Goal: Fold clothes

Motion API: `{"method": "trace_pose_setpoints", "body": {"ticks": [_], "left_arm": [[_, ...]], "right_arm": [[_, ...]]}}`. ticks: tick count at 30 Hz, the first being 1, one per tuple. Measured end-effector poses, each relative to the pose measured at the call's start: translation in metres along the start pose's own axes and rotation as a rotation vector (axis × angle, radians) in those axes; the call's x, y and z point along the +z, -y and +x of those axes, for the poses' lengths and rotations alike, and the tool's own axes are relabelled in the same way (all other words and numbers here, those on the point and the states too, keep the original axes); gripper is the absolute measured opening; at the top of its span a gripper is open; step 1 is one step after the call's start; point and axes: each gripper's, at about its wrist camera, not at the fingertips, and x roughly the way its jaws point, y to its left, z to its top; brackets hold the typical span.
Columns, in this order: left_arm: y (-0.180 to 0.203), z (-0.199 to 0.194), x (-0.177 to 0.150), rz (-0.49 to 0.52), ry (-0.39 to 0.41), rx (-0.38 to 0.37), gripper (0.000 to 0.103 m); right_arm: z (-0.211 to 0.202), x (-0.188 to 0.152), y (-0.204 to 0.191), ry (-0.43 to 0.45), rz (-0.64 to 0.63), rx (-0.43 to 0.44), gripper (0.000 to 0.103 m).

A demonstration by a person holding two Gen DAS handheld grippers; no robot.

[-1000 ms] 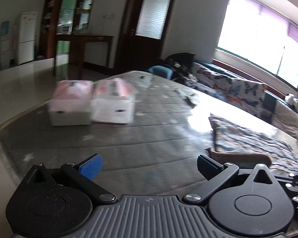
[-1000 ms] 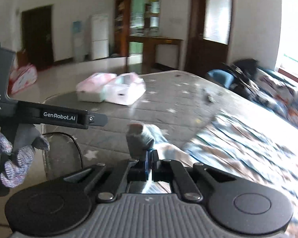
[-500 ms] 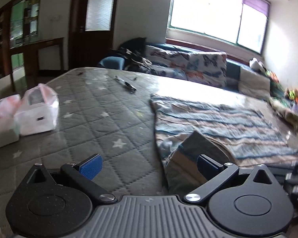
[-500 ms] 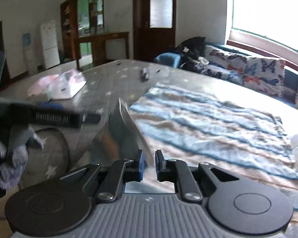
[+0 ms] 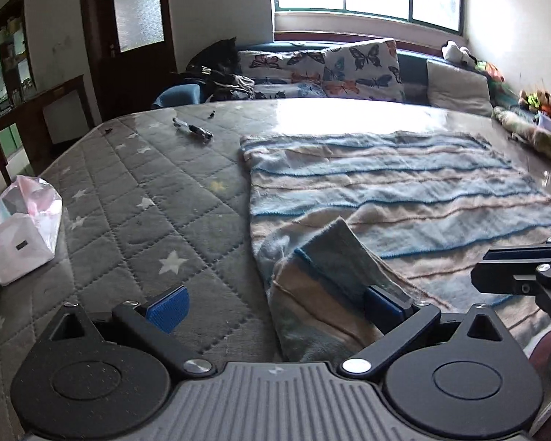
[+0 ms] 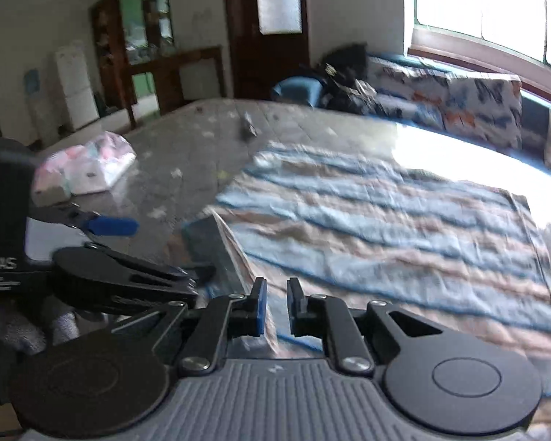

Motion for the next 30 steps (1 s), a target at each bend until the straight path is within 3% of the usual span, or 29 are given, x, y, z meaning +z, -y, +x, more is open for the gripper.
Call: {"method": "trace_pose_setpoints", "body": {"ticks": [3,10,17,19,21,22,26,30], "left_arm": [[0.001,-0.001,0.001,0.010,0.017,-0.004,0.102],[-0.021,-0.029,0.021,-0.030,0.138,0.010,0.103],[-0.025,-0.027,0.022,-0.036,0.118,-0.008,0.103],[-0.023,-0.027,0.021,-0.030,0.114,-0.025,0.103],[-0.020,-0.029,0.019,-0.026,0.118,-0.051,0.103],[-0.019,-0.030,0.018,-0.027,0.122,-0.071,0.103],[-0.013,-0.031,0.018,-0.020,0.120,-0.171,0.103],[-0.012,-0.029,0.018,-0.027,0.107,-0.188,0.103]], "right_arm": [[0.003,-0.006,0.004,-0.031,-0.004,0.014,0.012],[0.006,-0.009,-0.002,-0.045,-0.051,0.091,0.017],[0.022,-0.013,-0.006,-0.090,-0.030,0.092,0.025],[0.020,-0.014,-0.006,-0.090,-0.036,0.095,0.024],[0.017,-0.015,-0.007,-0.088,-0.043,0.092,0.006],[0.013,-0.014,-0.006,-0.083,-0.042,0.087,0.004],[0.002,-0.014,0.000,-0.081,-0.030,0.063,0.002],[-0.003,-0.015,0.001,-0.053,-0.060,0.074,0.009]]}}
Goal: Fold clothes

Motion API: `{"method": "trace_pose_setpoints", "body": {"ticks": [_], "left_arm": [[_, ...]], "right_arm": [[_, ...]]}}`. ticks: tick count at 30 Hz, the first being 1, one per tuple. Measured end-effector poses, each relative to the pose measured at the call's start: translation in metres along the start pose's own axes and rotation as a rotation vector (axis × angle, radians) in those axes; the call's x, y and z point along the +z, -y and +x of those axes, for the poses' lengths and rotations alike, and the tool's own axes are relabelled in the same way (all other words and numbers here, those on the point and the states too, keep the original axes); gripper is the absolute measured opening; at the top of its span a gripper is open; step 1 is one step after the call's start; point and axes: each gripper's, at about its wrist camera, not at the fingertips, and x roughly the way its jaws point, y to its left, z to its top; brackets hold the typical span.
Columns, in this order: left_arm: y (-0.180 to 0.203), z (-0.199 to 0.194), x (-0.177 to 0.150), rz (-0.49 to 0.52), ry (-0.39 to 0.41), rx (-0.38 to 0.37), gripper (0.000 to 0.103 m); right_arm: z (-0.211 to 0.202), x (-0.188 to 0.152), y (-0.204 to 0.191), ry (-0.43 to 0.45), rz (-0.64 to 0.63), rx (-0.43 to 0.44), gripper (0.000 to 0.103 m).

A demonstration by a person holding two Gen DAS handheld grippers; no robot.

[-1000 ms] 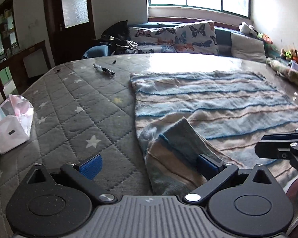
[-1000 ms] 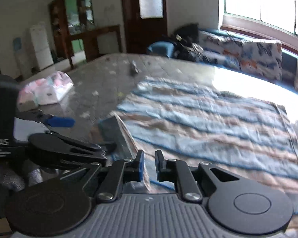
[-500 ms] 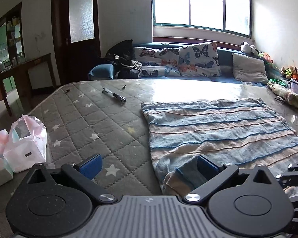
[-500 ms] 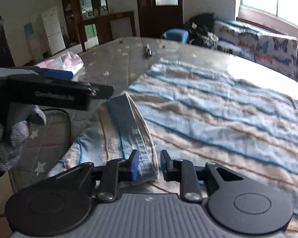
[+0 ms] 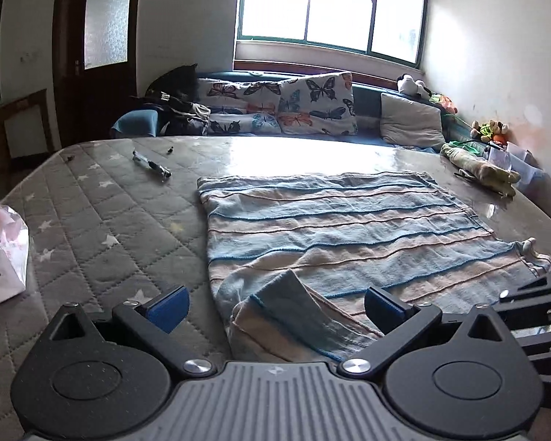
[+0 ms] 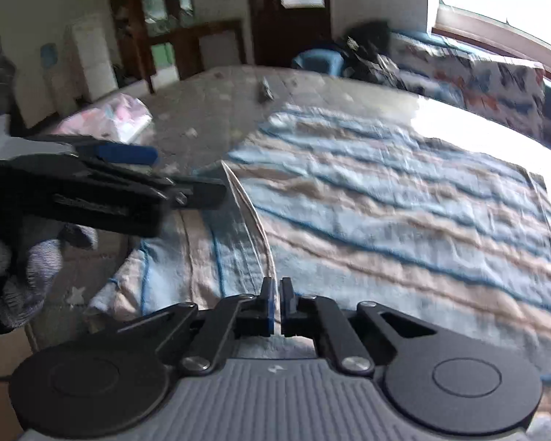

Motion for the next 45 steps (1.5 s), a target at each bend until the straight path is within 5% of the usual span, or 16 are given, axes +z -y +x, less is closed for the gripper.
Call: {"method": "trace_pose_setpoints", "body": {"ticks": [2,5,10,12,15,32,38,45], "left_arm": [[-0.001,0.000,0.000,-0.004,-0.003,-0.001,0.103],[-0.002,-0.003,0.000,-0.001,0.006,-0.002,0.103],[-0.004,-0.006,0.001,0.000,0.005,-0.010,0.103],[-0.004,-0.005,0.001,0.000,-0.002,-0.017,0.103],[0.000,-0.005,0.000,0.007,-0.005,-0.035,0.103],[0.022,0.013,-0.003,-0.013,-0.019,-0.228,0.092],[0.019,0.037,-0.012,-0.049,-0.109,-0.230,0.088],[0.020,0.032,-0.008,-0.060,-0.100,-0.222,0.091]], "right_arm": [[-0.003,0.004,-0.003,0.020,-0.019,0.013,0.023],[0.007,0.006,-0.008,0.003,-0.040,0.023,0.025],[0.022,0.001,-0.009,-0.036,-0.028,0.019,0.025],[0.021,0.000,-0.010,-0.038,-0.033,0.020,0.008],[0.012,-0.001,-0.008,-0.025,-0.024,0.027,0.001],[-0.007,-0.011,0.002,-0.008,-0.008,0.008,0.007],[0.000,-0.015,0.006,-0.029,0.004,0.011,0.011],[-0.037,-0.022,0.035,0.036,0.083,-0.087,0.013]]}}
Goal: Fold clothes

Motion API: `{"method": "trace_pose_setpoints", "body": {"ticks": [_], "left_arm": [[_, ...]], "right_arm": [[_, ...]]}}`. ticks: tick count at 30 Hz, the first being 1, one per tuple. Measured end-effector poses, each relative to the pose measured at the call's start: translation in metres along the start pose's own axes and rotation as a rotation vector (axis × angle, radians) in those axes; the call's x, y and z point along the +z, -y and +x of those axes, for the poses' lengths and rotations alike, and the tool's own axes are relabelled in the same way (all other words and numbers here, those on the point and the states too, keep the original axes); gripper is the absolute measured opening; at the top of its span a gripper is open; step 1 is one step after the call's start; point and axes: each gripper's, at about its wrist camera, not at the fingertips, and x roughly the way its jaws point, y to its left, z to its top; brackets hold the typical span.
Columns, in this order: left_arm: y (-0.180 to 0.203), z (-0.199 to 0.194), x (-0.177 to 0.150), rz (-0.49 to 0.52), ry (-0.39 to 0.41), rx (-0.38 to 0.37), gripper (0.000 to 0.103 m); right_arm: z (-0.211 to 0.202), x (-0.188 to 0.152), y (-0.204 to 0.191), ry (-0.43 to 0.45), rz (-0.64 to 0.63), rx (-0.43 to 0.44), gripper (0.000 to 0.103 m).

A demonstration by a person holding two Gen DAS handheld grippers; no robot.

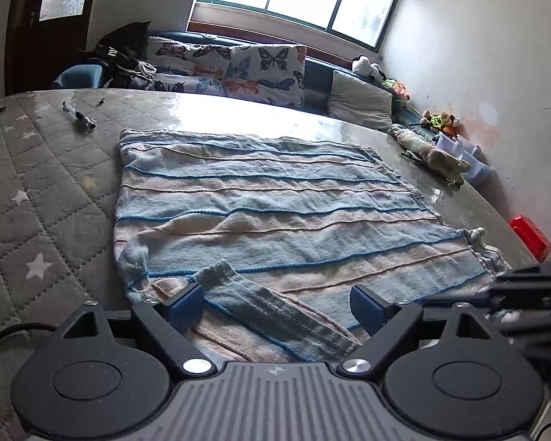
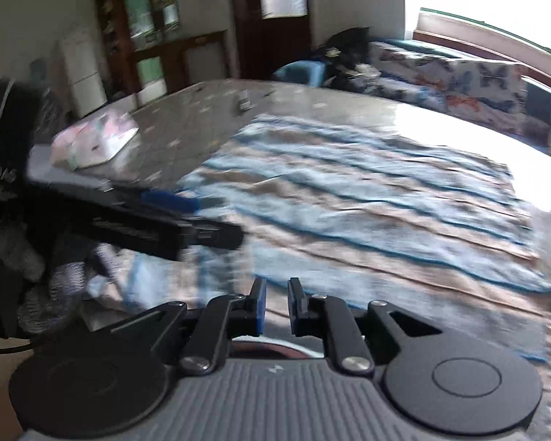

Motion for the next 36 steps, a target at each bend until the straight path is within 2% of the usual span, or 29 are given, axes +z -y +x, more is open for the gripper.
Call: {"method": "trace_pose_setpoints", "body": {"ticks": [2,3,6,11,14,16,23,31,32,34,36], "left_arm": [[0.003,-0.005,0.001,0.004,0.016,0.010,0.096],[0.005,-0.009,0.002,0.007,0.026,0.016,0.100],[0.010,-0.020,0.003,0.012,0.058,0.031,0.102],[0.015,-0.038,0.003,0.012,0.098,0.067,0.103],[0.017,-0.046,0.001,0.011,0.109,0.095,0.103],[0.019,-0.049,-0.002,0.013,0.111,0.110,0.103],[0.026,-0.048,-0.006,0.017,0.095,0.134,0.103],[0.032,-0.041,-0.007,0.019,0.075,0.143,0.103],[0.033,-0.040,-0.008,0.019,0.071,0.143,0.103],[0.035,-0.037,-0.009,0.023,0.064,0.142,0.103],[0.038,-0.034,-0.010,0.028,0.056,0.139,0.103]], "right_arm": [[-0.009,-0.004,0.017,0.012,0.036,-0.056,0.015],[-0.014,-0.007,0.027,0.016,0.059,-0.087,0.021],[-0.030,-0.021,0.063,0.026,0.136,-0.197,0.023],[-0.060,-0.054,0.134,0.047,0.322,-0.384,0.026],[-0.075,-0.073,0.165,0.059,0.388,-0.473,0.033],[-0.082,-0.084,0.180,0.066,0.419,-0.513,0.034],[-0.084,-0.103,0.210,0.078,0.511,-0.534,0.034],[-0.079,-0.106,0.205,0.093,0.509,-0.534,0.033],[-0.078,-0.106,0.204,0.094,0.502,-0.540,0.029],[-0.077,-0.106,0.201,0.098,0.492,-0.545,0.015],[-0.079,-0.105,0.200,0.109,0.504,-0.535,0.008]]}}
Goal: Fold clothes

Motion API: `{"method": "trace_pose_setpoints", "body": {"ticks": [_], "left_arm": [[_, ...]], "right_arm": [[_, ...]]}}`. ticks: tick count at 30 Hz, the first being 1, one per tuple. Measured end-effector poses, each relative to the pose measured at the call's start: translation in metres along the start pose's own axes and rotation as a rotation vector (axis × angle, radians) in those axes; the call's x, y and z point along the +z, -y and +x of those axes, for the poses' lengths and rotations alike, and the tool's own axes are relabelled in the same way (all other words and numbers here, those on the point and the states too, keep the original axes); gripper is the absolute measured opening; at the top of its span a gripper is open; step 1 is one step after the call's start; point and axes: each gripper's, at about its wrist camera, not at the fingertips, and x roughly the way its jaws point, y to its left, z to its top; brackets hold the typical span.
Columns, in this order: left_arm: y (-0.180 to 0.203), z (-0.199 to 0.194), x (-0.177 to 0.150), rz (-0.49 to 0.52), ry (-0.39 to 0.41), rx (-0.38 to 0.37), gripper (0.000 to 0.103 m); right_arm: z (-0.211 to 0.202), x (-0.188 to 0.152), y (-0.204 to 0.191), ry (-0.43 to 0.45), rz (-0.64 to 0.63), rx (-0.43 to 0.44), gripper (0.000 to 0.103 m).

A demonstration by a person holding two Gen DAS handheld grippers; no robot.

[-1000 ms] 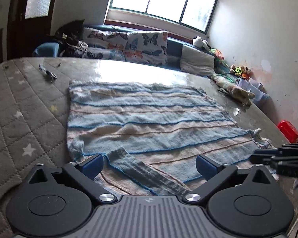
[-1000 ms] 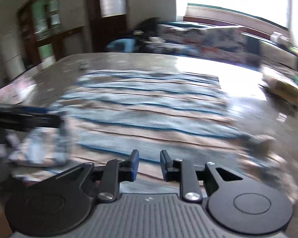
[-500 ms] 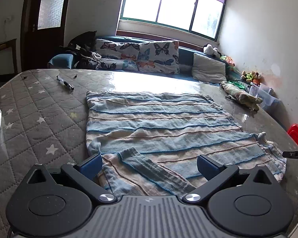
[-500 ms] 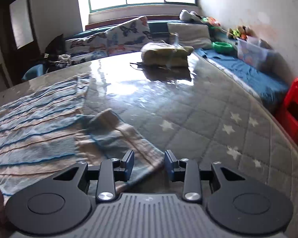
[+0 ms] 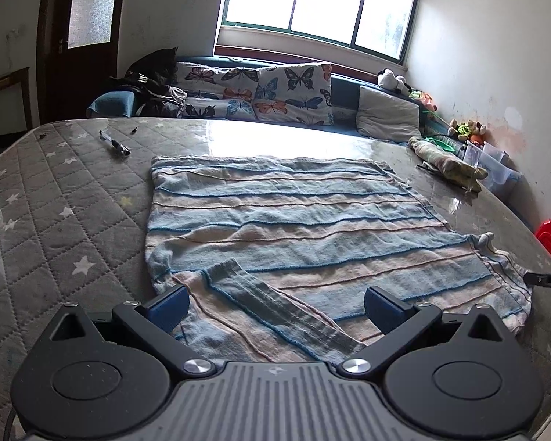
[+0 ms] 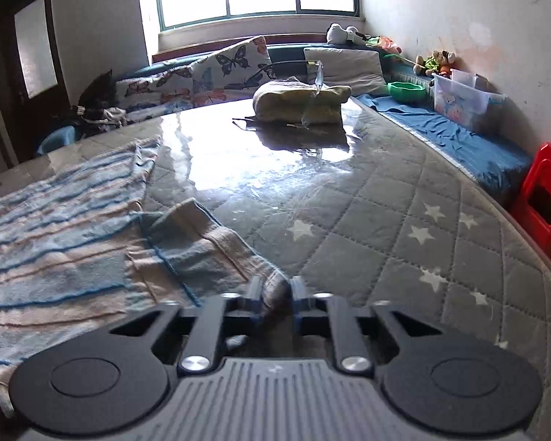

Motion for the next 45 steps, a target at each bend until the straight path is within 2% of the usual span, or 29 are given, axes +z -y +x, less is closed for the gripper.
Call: {"method": "trace_pose_setpoints", "body": {"ticks": [6,12,16,20,22,24,27,30,33,35,40,45], "left_arm": [[0.018,0.014,-0.002,0.037,-0.035,-0.012,0.103],[0.036,0.034,0.001,0.055,-0.063,-0.027,0.103],[0.044,0.041,0.002,0.066,-0.075,-0.040,0.103],[0.049,0.043,0.005,0.068,-0.069,-0.052,0.103],[0.050,0.044,0.005,0.059,-0.069,-0.053,0.103],[0.051,0.045,0.006,0.054,-0.069,-0.054,0.103],[0.054,0.043,0.008,0.060,-0.067,-0.058,0.103],[0.062,0.041,0.011,0.079,-0.062,-0.059,0.103],[0.072,0.040,0.014,0.102,-0.056,-0.060,0.103],[0.080,0.040,0.016,0.122,-0.053,-0.062,0.103],[0.099,0.046,0.016,0.166,-0.054,-0.063,0.103],[0.108,0.059,0.012,0.182,-0.083,-0.050,0.103]], "right_arm": [[-0.026,0.012,-0.019,0.068,-0.022,0.072,0.007],[-0.049,0.023,-0.068,0.096,-0.123,0.231,0.007],[-0.052,0.022,-0.107,0.074,-0.197,0.338,0.007],[-0.039,0.013,-0.141,0.030,-0.247,0.405,0.007],[-0.031,0.008,-0.153,0.000,-0.253,0.430,0.008],[-0.022,0.000,-0.162,-0.034,-0.254,0.455,0.014],[-0.023,-0.005,-0.166,-0.058,-0.267,0.478,0.015],[-0.035,0.001,-0.154,-0.027,-0.265,0.471,0.015],[-0.036,0.008,-0.138,-0.023,-0.266,0.415,0.015],[-0.027,0.007,-0.127,-0.054,-0.273,0.375,0.015],[-0.007,-0.007,-0.115,-0.133,-0.295,0.337,0.015],[-0.009,0.011,-0.115,-0.087,-0.325,0.327,0.015]]}}
